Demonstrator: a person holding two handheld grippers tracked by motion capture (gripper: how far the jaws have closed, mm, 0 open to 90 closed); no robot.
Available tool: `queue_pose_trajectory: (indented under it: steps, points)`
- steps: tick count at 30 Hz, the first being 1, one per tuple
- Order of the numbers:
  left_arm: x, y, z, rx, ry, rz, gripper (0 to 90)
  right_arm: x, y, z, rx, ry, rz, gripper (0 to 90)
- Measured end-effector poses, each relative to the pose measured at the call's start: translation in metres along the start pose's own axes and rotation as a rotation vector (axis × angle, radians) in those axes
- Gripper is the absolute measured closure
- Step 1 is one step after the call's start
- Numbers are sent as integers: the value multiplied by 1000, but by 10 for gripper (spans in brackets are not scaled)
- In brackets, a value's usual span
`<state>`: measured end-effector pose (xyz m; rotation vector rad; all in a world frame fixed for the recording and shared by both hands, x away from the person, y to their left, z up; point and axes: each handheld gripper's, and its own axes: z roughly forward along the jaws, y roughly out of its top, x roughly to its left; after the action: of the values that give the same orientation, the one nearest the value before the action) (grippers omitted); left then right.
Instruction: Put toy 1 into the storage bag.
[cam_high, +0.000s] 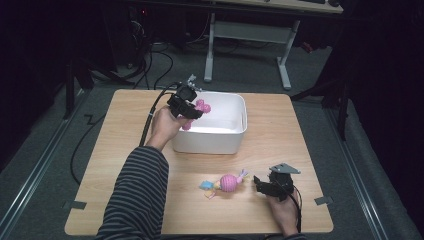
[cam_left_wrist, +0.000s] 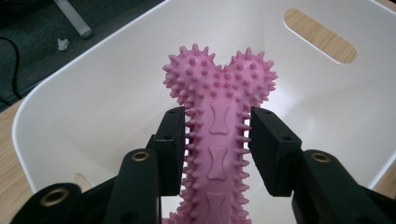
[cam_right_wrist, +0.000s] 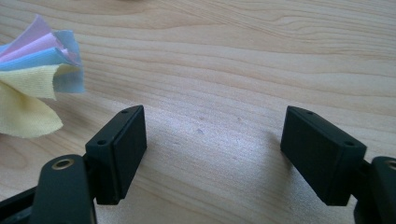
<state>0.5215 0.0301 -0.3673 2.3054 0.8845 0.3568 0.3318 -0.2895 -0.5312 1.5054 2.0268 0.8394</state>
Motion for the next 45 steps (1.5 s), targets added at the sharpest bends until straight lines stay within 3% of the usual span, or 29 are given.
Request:
queue_pose_trajectory:
  steps: [27, 34, 45]
  points:
    - [-5, -12, 26, 76, -16, 13, 555, 0, 0, 0, 0, 0, 0, 226]
    - [-4, -13, 20, 52, -5, -11, 453, 0, 0, 0, 1, 0, -2, 225]
    - [-4, -17, -16, -64, 10, -28, 394, 0, 0, 0, 1, 1, -2, 226]
